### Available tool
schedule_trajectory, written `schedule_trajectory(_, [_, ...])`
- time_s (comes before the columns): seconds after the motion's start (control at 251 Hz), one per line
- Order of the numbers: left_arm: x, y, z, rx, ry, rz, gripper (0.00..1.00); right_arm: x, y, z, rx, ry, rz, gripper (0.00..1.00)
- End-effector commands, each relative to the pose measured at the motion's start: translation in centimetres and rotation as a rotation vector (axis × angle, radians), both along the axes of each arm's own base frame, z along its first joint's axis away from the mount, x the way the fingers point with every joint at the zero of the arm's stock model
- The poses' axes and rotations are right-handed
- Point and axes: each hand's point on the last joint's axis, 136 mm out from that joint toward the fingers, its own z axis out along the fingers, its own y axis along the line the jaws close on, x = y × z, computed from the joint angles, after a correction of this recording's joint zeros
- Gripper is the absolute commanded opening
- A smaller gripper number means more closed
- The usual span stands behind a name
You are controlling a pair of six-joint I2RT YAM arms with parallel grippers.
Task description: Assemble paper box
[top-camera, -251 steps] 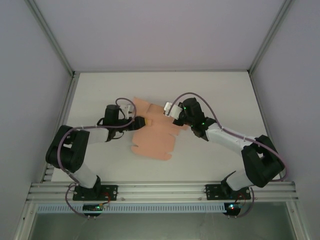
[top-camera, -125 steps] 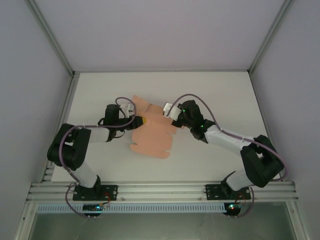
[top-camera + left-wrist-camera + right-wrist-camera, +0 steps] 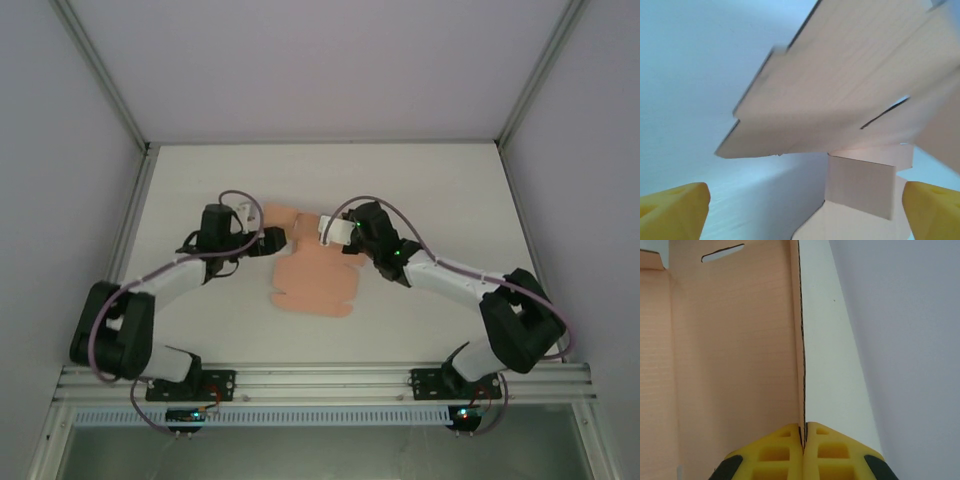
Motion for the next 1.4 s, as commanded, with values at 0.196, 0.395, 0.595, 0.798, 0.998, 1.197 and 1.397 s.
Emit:
schedule_trajectory(0.196, [3.9,10.4,2.5,0.137,0.005,0.343,1.0,1.1,2.8,0.4,-0.304,-0.314,0.088,0.0])
schedule_trajectory(0.395, [7.9,12.2,2.0,0.146,0.05,0.396,1.0,0.8,3.8,-0.4,-0.33,-0.367,0.136,0.0])
schedule_trajectory(0.595, [10.2,9.4,-1.2,0.102,0.116,0.247,1.0,1.9,4.0,-0.8,-0.349,-0.416,0.11,0.0])
schedule_trajectory(0.798, [9.4,5.0,-2.6,0.048,0.102,0.076,0.86,2.6,4.0,-1.8,-0.305,-0.371,0.092,0.0])
schedule_trajectory(0.998, [7.0,2.5,-2.8,-0.002,0.108,-0.015,0.64,3.1,3.4,-2.1,-0.278,-0.338,0.058,0.0])
schedule_trajectory(1.197, [4.3,-0.6,-1.9,-0.122,0.09,-0.125,0.52,3.3,2.7,-2.0,-0.253,-0.319,0.031,0.0])
schedule_trajectory(1.397, [2.5,-2.8,-0.1,-0.196,0.045,-0.221,0.49,3.3,2.1,-2.3,-0.257,-0.315,0.003,0.0])
